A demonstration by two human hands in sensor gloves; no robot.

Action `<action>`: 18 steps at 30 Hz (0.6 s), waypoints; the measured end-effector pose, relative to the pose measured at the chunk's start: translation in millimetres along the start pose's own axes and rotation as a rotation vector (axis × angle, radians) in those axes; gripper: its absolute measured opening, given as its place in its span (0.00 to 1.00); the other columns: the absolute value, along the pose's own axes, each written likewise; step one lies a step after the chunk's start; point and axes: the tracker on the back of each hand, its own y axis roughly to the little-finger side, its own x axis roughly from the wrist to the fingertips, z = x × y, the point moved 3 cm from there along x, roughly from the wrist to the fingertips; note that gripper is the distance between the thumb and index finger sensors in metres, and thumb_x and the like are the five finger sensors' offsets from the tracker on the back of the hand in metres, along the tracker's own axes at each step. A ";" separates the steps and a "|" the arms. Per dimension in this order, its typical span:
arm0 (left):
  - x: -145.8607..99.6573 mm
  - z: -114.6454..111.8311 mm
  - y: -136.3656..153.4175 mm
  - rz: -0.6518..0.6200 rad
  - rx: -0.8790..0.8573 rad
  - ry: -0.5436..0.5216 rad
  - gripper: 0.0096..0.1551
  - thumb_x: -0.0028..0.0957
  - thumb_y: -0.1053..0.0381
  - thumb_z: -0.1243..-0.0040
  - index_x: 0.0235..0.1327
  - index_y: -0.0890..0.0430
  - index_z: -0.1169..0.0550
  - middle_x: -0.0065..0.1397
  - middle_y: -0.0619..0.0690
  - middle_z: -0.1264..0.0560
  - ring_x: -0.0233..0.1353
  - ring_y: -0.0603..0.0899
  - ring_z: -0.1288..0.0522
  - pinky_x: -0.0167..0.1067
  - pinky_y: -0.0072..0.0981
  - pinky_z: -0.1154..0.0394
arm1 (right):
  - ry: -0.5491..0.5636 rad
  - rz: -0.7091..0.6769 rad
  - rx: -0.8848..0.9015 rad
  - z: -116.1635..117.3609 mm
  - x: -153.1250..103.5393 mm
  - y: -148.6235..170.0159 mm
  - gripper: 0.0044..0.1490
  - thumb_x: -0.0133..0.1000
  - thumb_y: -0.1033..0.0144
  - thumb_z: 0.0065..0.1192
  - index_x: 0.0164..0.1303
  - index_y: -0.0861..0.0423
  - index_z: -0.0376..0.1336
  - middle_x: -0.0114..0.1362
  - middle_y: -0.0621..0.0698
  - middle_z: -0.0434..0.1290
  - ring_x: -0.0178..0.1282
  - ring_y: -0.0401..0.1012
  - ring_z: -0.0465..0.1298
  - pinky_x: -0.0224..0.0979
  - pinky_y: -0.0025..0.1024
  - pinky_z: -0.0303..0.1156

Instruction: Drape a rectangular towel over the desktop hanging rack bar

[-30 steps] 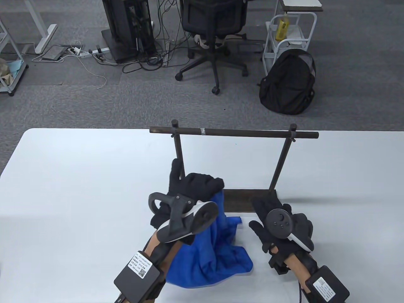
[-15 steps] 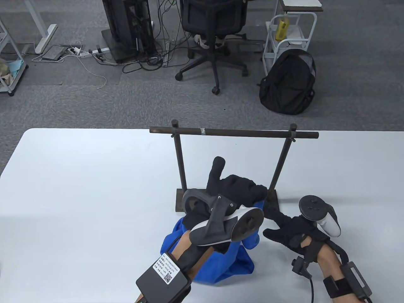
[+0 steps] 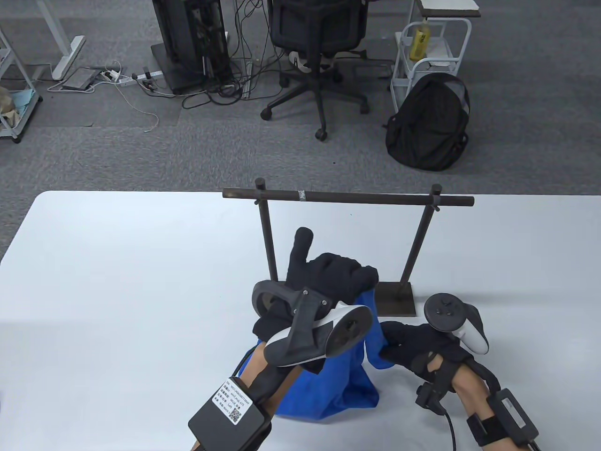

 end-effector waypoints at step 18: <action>-50.2 -32.6 113.6 0.359 -0.101 -0.148 0.17 0.47 0.44 0.33 0.49 0.30 0.17 0.55 0.36 0.11 0.59 0.48 0.08 0.76 0.65 0.36 | 0.581 -0.096 0.066 -113.4 -75.1 -10.7 0.26 0.45 0.62 0.77 0.54 0.50 0.74 0.49 0.48 0.85 0.69 0.46 0.80 0.75 0.62 0.59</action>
